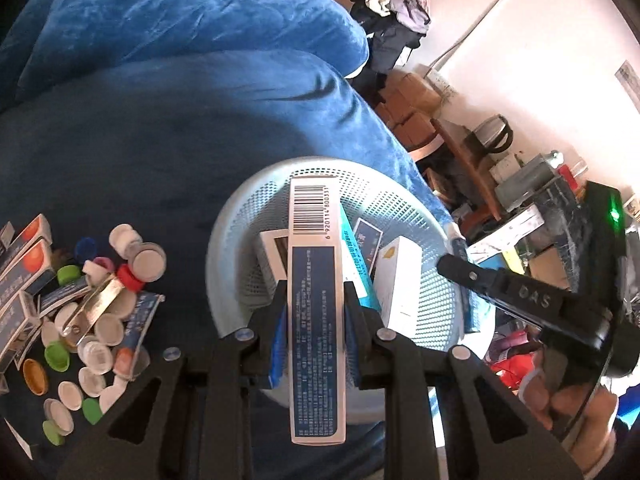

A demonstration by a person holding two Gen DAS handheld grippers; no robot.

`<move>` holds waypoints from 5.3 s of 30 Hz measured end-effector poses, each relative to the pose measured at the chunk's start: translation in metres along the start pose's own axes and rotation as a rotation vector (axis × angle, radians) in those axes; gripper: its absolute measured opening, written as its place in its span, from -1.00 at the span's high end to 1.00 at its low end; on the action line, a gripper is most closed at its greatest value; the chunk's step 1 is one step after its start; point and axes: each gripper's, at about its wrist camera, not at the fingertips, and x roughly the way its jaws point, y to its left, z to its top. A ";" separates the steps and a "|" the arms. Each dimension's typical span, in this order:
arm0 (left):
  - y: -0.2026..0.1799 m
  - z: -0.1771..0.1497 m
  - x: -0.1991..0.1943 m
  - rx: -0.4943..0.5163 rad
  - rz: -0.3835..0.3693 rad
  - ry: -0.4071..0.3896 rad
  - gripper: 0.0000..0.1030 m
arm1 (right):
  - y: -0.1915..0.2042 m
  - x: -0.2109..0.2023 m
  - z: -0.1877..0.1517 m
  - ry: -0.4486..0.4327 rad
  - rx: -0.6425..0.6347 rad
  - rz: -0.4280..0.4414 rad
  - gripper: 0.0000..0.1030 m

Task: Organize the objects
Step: 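Carry the box and tube over the basket and open both tools, then withdraw both open tools from the basket, then grasp a dark green narrow box with right tool while left tool grasps a silver-white box, then carry both held boxes over the blue basket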

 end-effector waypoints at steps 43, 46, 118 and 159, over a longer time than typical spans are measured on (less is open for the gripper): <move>-0.002 -0.006 0.024 0.037 0.189 -0.003 -0.99 | -0.022 0.012 -0.001 0.048 0.077 -0.172 -1.00; -0.002 -0.006 0.023 0.041 0.189 -0.001 -0.99 | -0.022 0.012 -0.001 0.050 0.078 -0.172 -1.00; 0.336 -0.187 -0.119 -0.675 0.500 -0.105 -0.99 | 0.266 0.163 -0.116 0.399 -0.386 0.090 0.54; 0.326 -0.180 -0.119 -0.619 0.519 -0.103 0.40 | 0.299 0.130 -0.166 0.447 -0.729 0.177 0.62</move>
